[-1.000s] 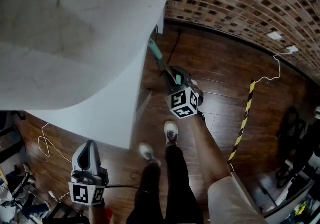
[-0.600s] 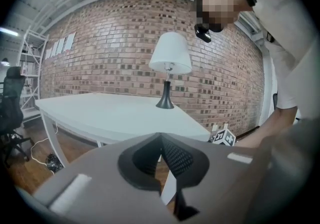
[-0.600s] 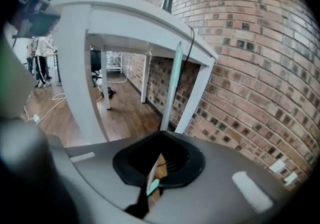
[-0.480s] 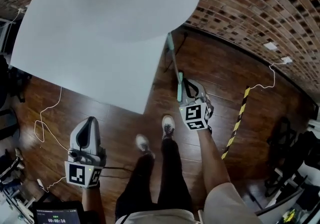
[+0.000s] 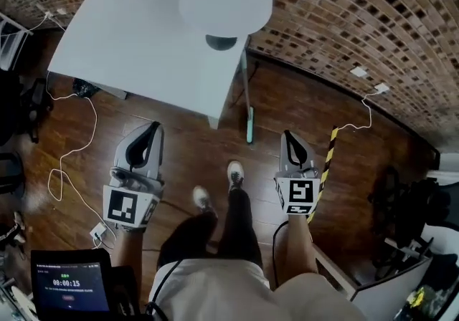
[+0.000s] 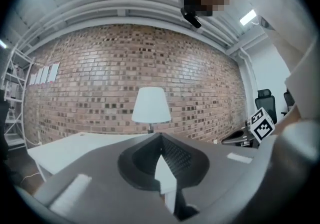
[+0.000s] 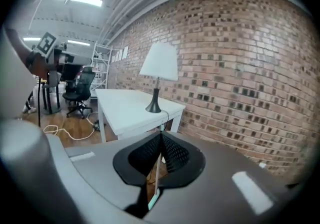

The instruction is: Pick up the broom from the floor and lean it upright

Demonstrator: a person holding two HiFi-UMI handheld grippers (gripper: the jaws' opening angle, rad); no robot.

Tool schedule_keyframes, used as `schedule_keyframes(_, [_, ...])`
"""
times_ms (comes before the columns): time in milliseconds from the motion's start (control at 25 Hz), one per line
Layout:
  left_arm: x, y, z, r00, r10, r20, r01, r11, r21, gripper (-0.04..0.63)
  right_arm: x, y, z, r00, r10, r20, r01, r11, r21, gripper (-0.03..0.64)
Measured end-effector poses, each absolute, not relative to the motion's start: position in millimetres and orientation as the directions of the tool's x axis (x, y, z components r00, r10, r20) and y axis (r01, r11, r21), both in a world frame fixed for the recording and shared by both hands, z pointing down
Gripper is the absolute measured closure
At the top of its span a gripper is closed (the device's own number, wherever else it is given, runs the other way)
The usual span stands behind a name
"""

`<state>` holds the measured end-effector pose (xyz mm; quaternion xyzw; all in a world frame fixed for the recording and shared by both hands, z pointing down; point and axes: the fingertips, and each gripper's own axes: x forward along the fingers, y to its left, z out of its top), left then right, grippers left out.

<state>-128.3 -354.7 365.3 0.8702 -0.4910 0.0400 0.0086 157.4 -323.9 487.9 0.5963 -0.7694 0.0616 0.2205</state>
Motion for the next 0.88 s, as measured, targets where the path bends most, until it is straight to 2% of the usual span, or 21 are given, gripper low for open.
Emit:
schedule_keyframes(160, [-124, -331, 328, 0.533, -0.843, 0.071, -0.841, -0.537, -0.068, 0.594, 162, -281, 399, -0.129, -0.946, 0.299, -0.970, 0.183, 0.161, 0.604])
schedule_keyframes(400, [-107, -288, 274, 0.560, -0.826, 0.067, -0.822, -0.563, -0.083, 0.594, 156, -238, 284, -0.105, -0.985, 0.134, -0.985, 0.122, 0.126, 0.604])
schedule_keyframes(560, [-96, -253, 238, 0.587, -0.809, 0.037, -0.805, -0.588, -0.081, 0.594, 147, -201, 226, -0.125, -0.991, 0.043, -0.990, 0.127, 0.064, 0.604])
schedule_keyframes(680, [-94, -236, 217, 0.587, -0.810, 0.003, -0.806, -0.585, -0.090, 0.594, 138, -183, 195, -0.161, -0.987, -0.007, -0.984, 0.160, 0.083, 0.604])
schedule_keyframes(880, [-87, -216, 206, 0.580, -0.815, -0.016, -0.810, -0.575, -0.115, 0.594, 146, -164, 175, -0.177, -0.984, -0.032, -0.980, 0.173, 0.101, 0.604])
